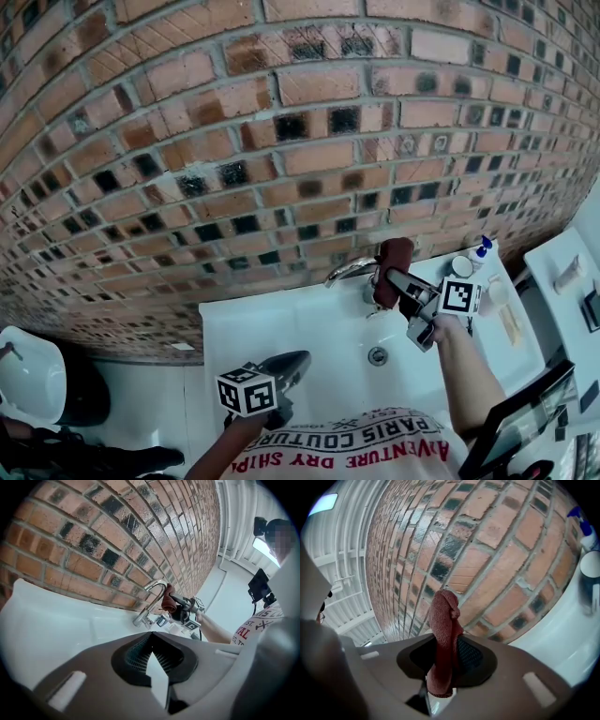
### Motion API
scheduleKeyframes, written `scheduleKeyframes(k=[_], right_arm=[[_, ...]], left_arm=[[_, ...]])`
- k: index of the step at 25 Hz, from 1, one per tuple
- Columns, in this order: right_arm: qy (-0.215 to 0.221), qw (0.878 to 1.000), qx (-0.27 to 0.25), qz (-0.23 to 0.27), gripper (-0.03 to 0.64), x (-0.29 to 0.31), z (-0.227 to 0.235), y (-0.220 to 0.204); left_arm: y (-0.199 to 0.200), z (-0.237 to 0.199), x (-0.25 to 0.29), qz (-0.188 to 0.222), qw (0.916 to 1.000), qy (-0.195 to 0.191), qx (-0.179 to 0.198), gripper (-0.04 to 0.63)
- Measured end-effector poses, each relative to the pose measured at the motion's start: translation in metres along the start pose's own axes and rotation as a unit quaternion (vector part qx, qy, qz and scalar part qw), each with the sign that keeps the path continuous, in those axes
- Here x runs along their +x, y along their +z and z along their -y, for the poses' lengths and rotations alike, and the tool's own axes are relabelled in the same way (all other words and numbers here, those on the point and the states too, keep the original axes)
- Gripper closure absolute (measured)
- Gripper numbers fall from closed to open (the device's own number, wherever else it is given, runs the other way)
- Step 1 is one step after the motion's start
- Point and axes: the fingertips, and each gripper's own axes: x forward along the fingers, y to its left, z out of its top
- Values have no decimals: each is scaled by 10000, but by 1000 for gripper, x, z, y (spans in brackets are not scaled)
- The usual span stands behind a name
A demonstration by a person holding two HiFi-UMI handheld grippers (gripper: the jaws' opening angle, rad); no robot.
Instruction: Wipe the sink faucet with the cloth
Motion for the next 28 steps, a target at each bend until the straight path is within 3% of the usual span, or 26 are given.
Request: scheduleKeyframes(k=[5, 14, 19, 25, 28], right_arm=[[-836, 9951, 508, -169, 522, -11, 54, -28], [-986, 9923, 599, -450, 522, 0, 78, -53], [-729, 9950, 541, -419, 522, -17, 46, -59], [322, 9964, 416, -668, 523, -4, -17, -80], [79, 9942, 272, -1042, 522, 2, -13, -100]], left_arm=[[-3, -1, 1, -26, 10000, 12, -34, 591], [-3, 1, 3, -33, 10000, 16, -45, 591], [-3, 2, 3, -23, 10000, 40, -45, 591], [-5, 6, 8, -74, 10000, -8, -16, 591], [-5, 9, 9, -93, 10000, -33, 10, 591]])
